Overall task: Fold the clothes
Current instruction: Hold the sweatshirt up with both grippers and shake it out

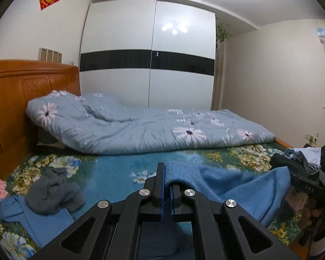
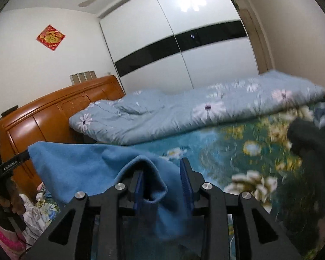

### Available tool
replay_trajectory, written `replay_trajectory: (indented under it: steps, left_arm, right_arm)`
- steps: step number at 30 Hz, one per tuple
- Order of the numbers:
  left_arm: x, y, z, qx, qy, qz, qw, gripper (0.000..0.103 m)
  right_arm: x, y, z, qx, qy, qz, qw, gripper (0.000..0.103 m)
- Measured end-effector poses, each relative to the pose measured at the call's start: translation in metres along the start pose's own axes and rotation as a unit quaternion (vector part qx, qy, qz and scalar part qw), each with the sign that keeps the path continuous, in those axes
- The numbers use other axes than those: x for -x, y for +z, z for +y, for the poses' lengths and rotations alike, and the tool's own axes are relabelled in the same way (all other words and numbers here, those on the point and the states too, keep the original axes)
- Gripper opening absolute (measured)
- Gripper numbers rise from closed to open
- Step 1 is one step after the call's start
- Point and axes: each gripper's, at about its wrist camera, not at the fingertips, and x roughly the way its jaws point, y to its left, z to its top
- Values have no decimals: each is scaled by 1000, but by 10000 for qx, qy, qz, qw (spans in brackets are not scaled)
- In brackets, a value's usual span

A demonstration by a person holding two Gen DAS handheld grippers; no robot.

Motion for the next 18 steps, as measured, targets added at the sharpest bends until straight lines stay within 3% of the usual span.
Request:
replay_trajectory:
  steps: [3,4,5,8,11,14,18]
  left_arm:
    - [-2,-6,-10,-98,-25,156,9998,4]
    - [-2,-7,-12,-125,-16,172,9998,4]
    - [-2,-7,-15,-152,2,178,9997,4]
    - [6,-3,-18,-129,-10,102,9999,4]
    - [20,6,-20,-50,-264,-115,9996,4]
    - [36,17,-30,-136,-407,-318,9986,4]
    - [55,30,-45,-299,-543,-609,9962,4]
  right_arm:
    - [-2,-6,-5,-89,46,137,9999,27]
    - [0,-5,-5,-97,74,140,9998,5]
    - [2,-3,-5,-102,102,133,9998,3]
    - [27,12,3,6,138,-297,9995,2]
    - [65,33,16,259,163,-948,9950,1]
    - [115,60,34,527,190,-1697,9839,1]
    - [151,83,57,1017,57,-2119,9720,1]
